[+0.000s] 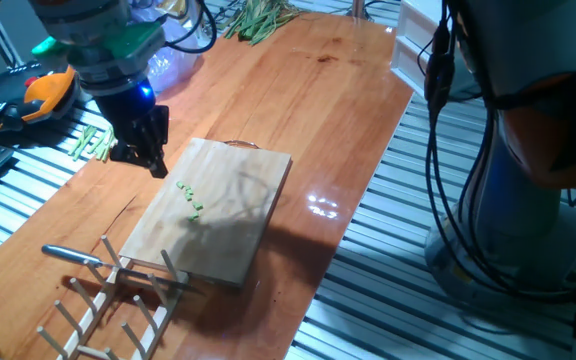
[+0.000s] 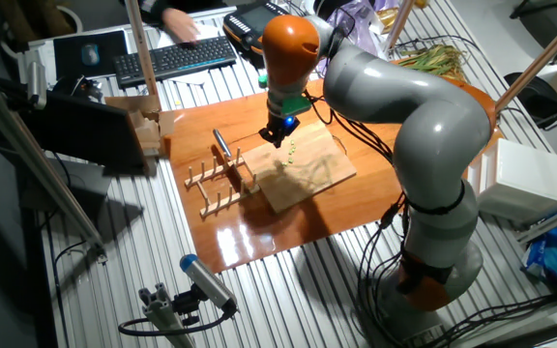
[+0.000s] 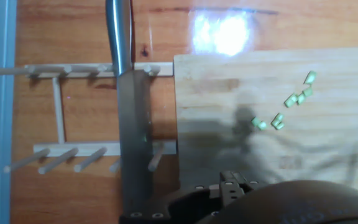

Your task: Chop the green garlic

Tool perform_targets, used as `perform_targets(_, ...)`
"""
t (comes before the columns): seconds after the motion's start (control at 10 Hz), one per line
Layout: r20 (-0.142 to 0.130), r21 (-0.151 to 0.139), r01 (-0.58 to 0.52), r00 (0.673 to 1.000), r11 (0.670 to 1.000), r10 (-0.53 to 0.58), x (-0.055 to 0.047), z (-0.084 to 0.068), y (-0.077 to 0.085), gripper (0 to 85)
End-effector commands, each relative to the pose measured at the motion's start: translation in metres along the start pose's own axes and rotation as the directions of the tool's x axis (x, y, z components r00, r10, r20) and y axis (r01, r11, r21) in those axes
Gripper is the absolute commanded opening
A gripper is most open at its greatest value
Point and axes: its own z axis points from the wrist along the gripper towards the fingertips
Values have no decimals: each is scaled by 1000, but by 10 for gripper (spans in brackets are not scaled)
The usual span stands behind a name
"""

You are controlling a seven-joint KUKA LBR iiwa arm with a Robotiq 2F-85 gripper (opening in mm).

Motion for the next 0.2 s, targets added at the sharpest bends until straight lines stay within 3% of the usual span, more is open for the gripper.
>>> perform_targets(0.0, 2, -5, -4, 1000, 1000, 4, 0, 0, 0, 0)
perform_targets(0.1, 6, 1, -9, 1000, 1000, 9, 0, 0, 0, 0)
